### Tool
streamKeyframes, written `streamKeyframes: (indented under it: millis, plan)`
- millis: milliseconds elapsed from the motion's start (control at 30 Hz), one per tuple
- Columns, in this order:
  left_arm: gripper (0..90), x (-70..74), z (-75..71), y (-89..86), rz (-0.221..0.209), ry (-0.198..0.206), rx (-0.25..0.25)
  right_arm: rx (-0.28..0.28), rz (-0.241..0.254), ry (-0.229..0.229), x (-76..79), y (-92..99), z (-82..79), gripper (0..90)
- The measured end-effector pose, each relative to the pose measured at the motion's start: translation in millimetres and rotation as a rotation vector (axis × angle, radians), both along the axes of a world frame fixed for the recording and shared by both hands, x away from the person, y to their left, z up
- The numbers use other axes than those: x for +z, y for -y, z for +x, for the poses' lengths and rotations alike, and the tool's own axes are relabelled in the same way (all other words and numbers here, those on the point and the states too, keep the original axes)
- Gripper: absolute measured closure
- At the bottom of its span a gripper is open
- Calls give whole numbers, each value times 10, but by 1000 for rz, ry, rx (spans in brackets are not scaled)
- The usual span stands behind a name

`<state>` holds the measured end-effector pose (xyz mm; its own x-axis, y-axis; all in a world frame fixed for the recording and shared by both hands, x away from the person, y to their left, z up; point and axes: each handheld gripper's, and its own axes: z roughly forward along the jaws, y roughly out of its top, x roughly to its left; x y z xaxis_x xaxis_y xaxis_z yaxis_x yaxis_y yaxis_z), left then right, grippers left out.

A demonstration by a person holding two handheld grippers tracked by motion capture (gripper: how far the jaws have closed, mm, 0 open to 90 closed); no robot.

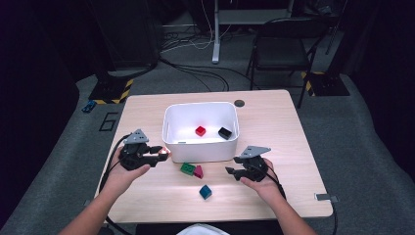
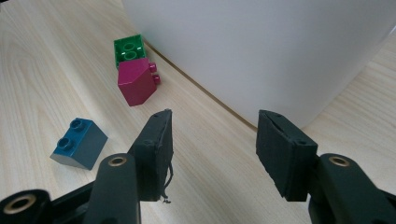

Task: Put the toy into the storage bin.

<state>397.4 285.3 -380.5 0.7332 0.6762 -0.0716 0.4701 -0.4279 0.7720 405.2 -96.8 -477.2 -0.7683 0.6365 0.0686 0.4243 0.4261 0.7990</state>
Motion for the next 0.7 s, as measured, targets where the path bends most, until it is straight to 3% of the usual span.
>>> streamKeyframes:
  millis: [467,700]
  plan:
    - [587,446,285,32,-41,26,-2,-1,-7,-3,-11,-6,3,459]
    - [587,568,496,115,-36,33,-10,2,-9,-7,-23,-2,9,459]
